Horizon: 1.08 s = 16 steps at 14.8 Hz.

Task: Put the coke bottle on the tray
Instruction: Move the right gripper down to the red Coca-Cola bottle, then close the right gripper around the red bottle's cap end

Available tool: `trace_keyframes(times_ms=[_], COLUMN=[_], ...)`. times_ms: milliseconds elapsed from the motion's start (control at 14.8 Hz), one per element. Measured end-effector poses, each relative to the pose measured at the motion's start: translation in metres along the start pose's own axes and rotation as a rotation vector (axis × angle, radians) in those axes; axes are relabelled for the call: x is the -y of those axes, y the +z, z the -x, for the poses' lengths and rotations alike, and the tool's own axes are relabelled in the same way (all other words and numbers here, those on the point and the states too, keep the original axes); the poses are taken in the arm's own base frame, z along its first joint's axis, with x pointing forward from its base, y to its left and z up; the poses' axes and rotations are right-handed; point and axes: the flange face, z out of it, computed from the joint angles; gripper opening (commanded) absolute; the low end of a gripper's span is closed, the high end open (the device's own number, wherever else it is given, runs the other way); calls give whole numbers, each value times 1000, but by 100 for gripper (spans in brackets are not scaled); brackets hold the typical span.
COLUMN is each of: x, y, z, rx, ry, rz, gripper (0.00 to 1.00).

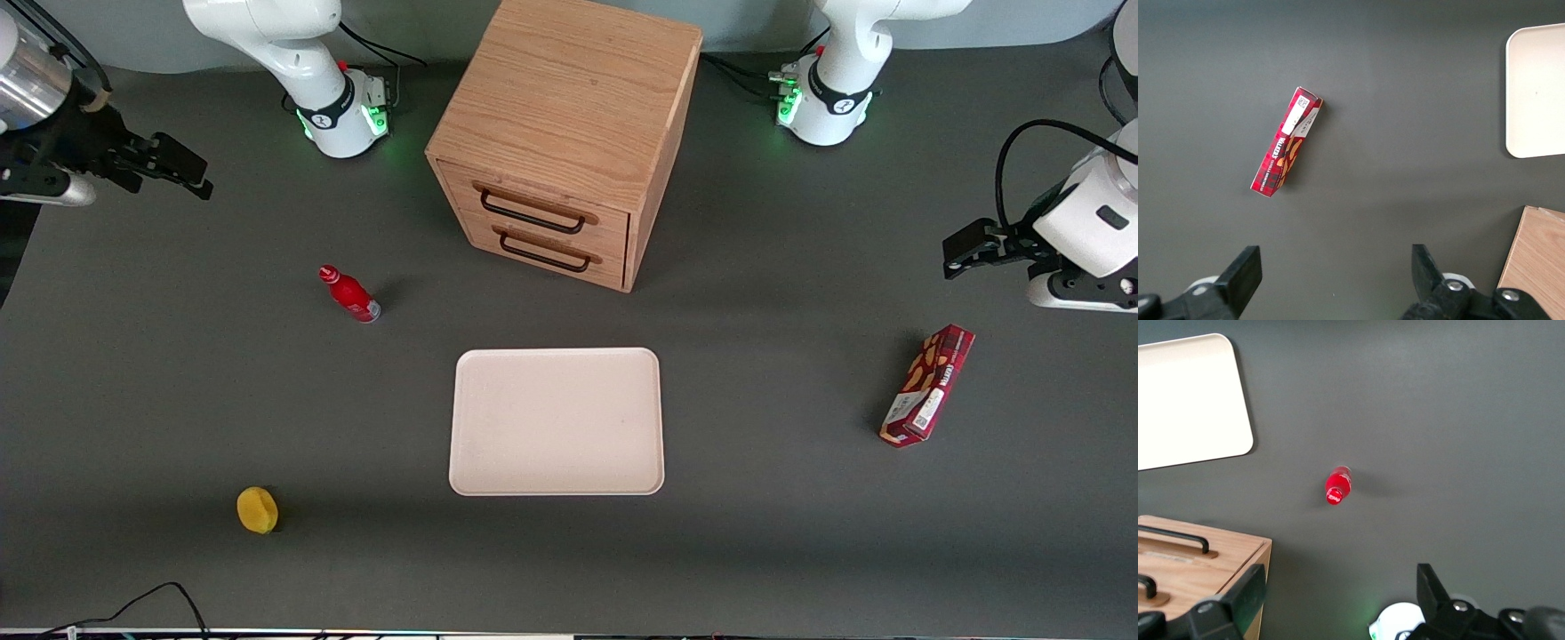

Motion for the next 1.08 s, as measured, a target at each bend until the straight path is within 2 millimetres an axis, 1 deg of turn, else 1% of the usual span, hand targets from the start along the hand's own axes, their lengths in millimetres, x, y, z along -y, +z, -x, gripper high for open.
trace_keyframes(times_ms=[68,203,407,475,542,610,678,746,814,949,1017,1085], x=[1,3,5,7,11,16,21,28,34,41,45,49], y=[0,5,11,16,27,47,75,110,148,226,259,284], z=[-8,-20,-24,-24,-26,-31,-36,-39,-40,-32,-23,-13], rx=[11,33,63,71,78,76,69,60,50,20,4,-8], ry=[-1,-1,-3,-7,-13,-18,-24,-32,-38,-38,-40,-43], rz=[0,2,7,8,9,8,7,6,6,5,4,4], gripper=[100,100,100,100,100,100,100,100,100,100,100,100])
